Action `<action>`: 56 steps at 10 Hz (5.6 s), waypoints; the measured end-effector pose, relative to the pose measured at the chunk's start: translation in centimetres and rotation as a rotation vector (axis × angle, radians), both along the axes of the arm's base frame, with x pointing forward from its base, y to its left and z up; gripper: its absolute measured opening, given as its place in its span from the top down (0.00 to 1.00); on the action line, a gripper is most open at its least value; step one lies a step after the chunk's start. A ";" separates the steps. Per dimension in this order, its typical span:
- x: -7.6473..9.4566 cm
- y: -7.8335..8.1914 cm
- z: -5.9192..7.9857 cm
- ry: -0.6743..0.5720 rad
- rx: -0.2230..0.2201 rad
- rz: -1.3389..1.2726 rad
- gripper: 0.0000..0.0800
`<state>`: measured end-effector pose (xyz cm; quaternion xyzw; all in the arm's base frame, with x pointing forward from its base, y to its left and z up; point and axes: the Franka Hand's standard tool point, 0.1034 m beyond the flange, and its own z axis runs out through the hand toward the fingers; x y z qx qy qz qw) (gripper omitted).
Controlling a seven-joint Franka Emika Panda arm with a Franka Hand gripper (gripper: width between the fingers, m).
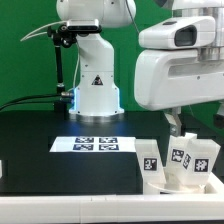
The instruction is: Assemble stool
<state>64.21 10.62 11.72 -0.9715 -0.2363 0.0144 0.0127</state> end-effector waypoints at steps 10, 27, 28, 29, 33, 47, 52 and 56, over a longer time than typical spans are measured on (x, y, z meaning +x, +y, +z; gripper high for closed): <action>-0.6 0.8 -2.2 0.006 -0.095 0.689 0.19; -0.5 2.0 -4.0 0.039 -0.126 0.422 0.58; -0.4 1.9 -3.9 0.034 -0.130 0.338 0.58; 0.0 1.4 -3.6 0.023 -0.134 0.223 0.58; 0.7 0.9 -3.7 0.014 -0.086 -0.240 0.58; 0.5 -0.3 -4.3 0.048 -0.076 -1.534 0.58; -0.8 -0.5 -4.3 -0.004 -0.011 -2.317 0.58; -1.1 -0.3 -4.5 -0.007 0.025 -2.316 0.49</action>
Offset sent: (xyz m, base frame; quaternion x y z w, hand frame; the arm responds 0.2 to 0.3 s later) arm 0.0000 0.0000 0.0000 0.0000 0.0000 -0.1938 0.9810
